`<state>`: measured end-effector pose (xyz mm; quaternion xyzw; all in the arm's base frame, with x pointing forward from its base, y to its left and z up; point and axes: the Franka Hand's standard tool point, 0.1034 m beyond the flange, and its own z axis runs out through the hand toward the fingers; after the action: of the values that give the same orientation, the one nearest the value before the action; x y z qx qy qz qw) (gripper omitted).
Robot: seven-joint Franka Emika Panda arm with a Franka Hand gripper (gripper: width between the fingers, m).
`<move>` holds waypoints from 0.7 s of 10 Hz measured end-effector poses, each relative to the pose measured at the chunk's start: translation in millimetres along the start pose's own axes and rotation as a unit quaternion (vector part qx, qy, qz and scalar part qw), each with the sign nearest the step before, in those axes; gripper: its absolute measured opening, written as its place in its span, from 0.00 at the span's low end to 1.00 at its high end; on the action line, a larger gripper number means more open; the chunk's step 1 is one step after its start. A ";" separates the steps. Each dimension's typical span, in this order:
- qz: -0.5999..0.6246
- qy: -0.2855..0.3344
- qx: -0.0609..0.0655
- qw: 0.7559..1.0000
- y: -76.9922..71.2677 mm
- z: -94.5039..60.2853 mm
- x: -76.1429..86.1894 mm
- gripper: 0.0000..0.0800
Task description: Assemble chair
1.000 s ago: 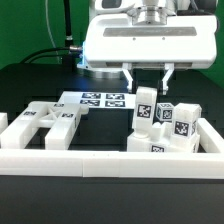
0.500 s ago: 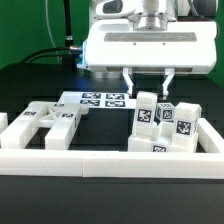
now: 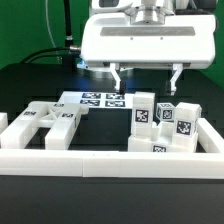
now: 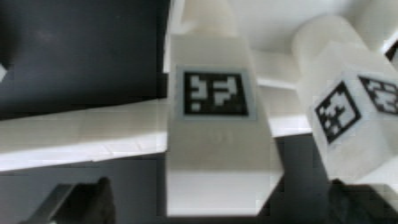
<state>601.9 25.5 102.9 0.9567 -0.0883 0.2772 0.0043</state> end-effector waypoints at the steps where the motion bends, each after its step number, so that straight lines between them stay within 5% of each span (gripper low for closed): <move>1: -0.003 -0.003 0.001 1.000 2.7 -2.7 5.1 0.80; 7: 0.007 -0.027 -0.005 1.000 19.1 2.0 2.8 0.81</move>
Offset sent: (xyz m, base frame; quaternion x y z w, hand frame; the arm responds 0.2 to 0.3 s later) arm 0.0000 0.0000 0.0000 0.0000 0.0000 0.0000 1.0000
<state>602.0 6.2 102.0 0.9631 -0.0968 0.2512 0.0051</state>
